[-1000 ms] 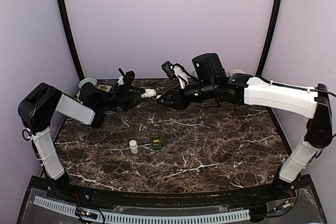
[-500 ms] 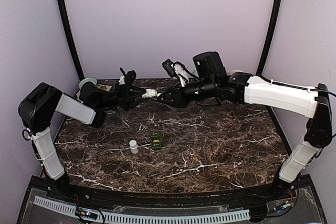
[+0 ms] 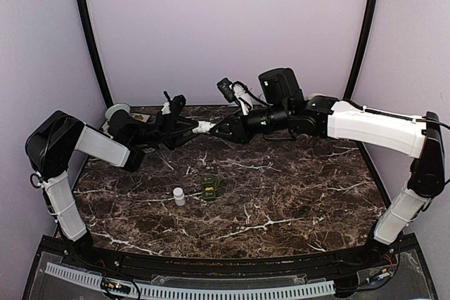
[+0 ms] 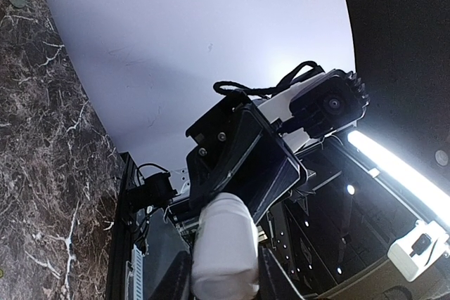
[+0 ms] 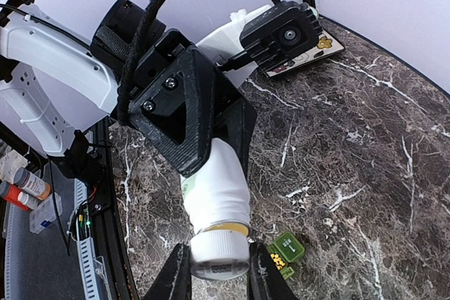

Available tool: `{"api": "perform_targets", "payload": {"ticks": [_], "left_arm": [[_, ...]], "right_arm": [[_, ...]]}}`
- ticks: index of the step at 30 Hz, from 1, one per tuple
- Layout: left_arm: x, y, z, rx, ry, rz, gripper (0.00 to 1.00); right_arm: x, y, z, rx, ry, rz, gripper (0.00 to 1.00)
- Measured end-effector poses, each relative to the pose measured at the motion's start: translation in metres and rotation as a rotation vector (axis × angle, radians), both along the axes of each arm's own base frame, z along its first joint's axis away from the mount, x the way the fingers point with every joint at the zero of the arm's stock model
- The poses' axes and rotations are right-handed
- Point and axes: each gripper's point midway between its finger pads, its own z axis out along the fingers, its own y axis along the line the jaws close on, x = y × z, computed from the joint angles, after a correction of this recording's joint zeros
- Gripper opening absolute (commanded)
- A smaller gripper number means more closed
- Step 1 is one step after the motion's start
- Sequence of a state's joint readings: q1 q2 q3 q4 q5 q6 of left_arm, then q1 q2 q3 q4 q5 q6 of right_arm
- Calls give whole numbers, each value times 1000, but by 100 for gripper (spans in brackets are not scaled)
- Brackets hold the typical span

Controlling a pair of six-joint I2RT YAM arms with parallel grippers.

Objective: Sort the pills into containers
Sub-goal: Close the lid of the pill bottle on the pill bottle.

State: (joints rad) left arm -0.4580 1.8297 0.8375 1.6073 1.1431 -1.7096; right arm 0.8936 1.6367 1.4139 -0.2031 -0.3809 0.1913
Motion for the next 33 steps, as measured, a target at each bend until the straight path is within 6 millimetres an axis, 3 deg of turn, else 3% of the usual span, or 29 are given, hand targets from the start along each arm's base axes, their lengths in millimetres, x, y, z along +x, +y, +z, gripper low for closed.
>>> {"api": "perform_targets", "payload": {"ticks": [33], "left_arm": [[-1, -1, 0, -3, -28, 2, 0]], "right_arm": [[1, 0, 1, 3, 1, 1, 8]]}}
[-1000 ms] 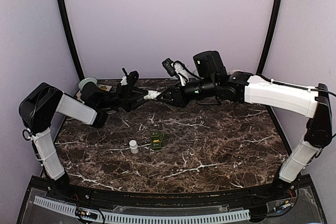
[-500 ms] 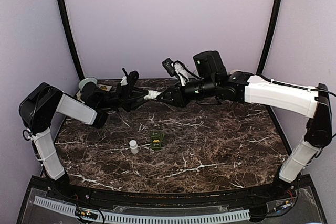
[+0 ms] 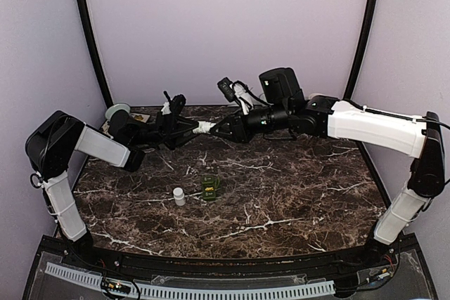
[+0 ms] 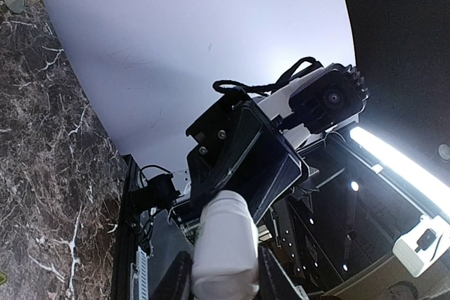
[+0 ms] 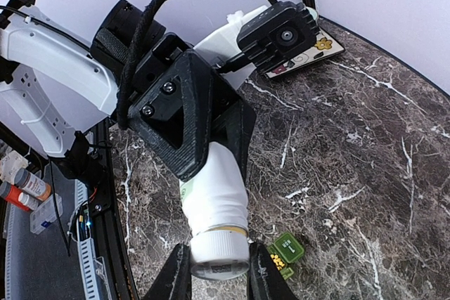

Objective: Sort the pills into containers
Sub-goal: Close the lid of the pill bottle on the pill bottle.

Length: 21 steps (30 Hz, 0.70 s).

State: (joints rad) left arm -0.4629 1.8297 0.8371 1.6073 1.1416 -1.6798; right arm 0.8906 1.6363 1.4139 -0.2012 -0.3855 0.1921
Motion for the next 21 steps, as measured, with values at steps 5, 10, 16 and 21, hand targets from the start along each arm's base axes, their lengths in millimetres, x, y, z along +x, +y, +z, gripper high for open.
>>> {"api": "perform_targets", "payload": {"ticks": [5, 10, 16, 21], "left_arm": [[-1, 0, -1, 0, -8, 1, 0], [-3, 0, -1, 1, -8, -1, 0], [-4, 0, 2, -3, -15, -1, 0], [-6, -1, 3, -3, -18, -8, 0]], "right_arm": [[1, 0, 2, 5, -4, -1, 8], [1, 1, 3, 12, -9, 0, 8], [0, 2, 5, 21, -10, 10, 8], [-1, 2, 5, 22, -7, 16, 8]]}}
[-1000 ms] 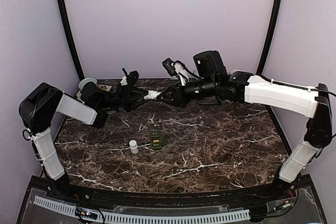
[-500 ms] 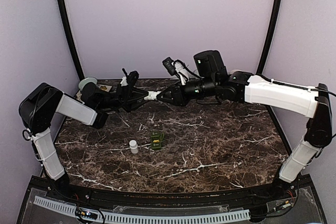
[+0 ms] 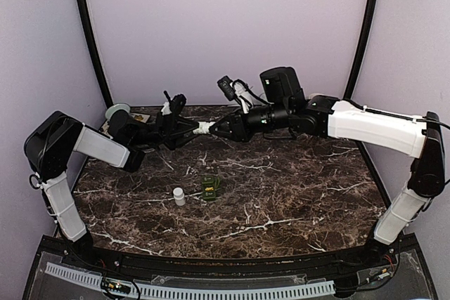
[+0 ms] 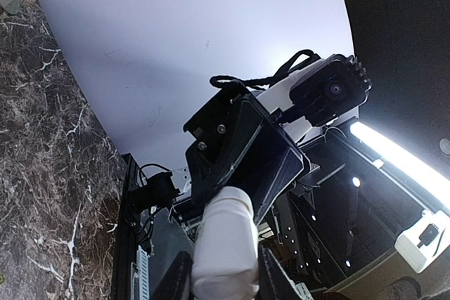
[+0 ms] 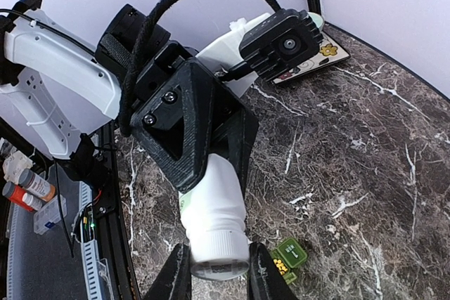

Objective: Sort the pills into containers
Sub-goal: Close the lid of the pill bottle on the pill bottle.

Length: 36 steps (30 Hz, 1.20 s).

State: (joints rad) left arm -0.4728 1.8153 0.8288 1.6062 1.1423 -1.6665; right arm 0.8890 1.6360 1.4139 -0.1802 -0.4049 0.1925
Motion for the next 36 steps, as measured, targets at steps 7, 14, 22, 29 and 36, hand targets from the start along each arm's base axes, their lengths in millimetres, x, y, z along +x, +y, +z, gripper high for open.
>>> {"api": "perform_targets", "payload": {"ticks": [7, 14, 22, 29, 36], "left_arm": [[2, -3, 0, 11, -1, -7, 0], [2, -7, 3, 24, -18, -27, 0], [4, -10, 4, 45, -44, -46, 0], [6, -14, 3, 83, -93, -28, 0], [9, -14, 8, 97, -153, 25, 0]], "right_arm": [[0, -1, -1, -3, 8, 5, 8], [-1, -3, 1, -18, 14, 13, 8], [-1, -5, 1, -32, 16, 11, 8], [1, -7, -3, -40, 71, -14, 8], [5, -5, 2, -5, 161, -40, 7]]}}
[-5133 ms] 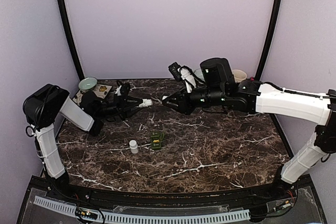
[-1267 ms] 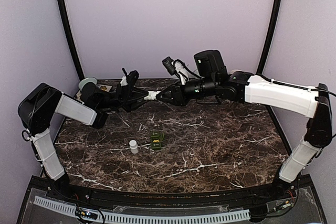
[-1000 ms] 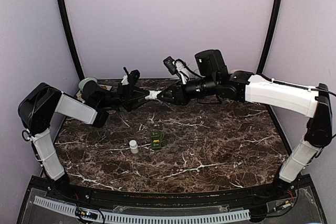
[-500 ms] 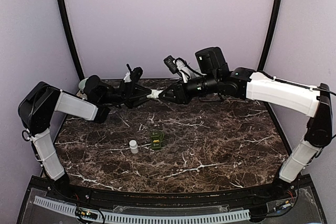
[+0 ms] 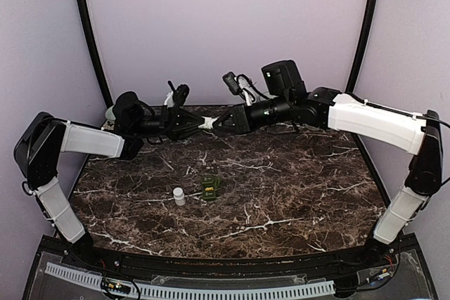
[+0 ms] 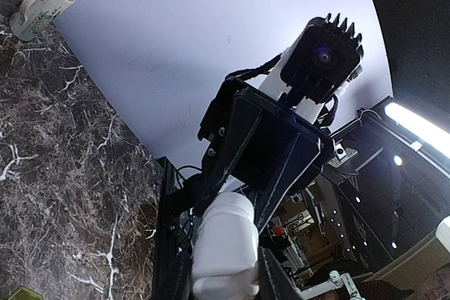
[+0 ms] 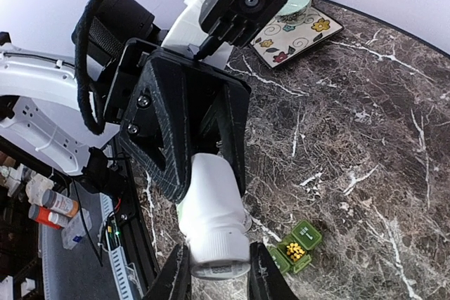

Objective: Sort the pills into containers
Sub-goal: Close the lid of the pill bottle on the pill bottle.

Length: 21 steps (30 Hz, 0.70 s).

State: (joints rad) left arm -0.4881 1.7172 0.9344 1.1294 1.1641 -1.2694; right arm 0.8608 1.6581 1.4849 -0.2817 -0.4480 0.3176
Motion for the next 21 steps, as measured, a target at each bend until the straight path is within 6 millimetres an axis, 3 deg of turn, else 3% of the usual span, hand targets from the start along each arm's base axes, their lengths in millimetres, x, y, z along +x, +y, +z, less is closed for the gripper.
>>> {"api": "perform_targets", "payload": {"ticks": [9, 21], "left_arm": [[7, 1, 10, -16, -88, 71, 0], [29, -4, 41, -43, -230, 194, 0]], "right_arm": [[9, 1, 11, 97, 154, -35, 6], [40, 0, 43, 335, 439, -45, 6]]}}
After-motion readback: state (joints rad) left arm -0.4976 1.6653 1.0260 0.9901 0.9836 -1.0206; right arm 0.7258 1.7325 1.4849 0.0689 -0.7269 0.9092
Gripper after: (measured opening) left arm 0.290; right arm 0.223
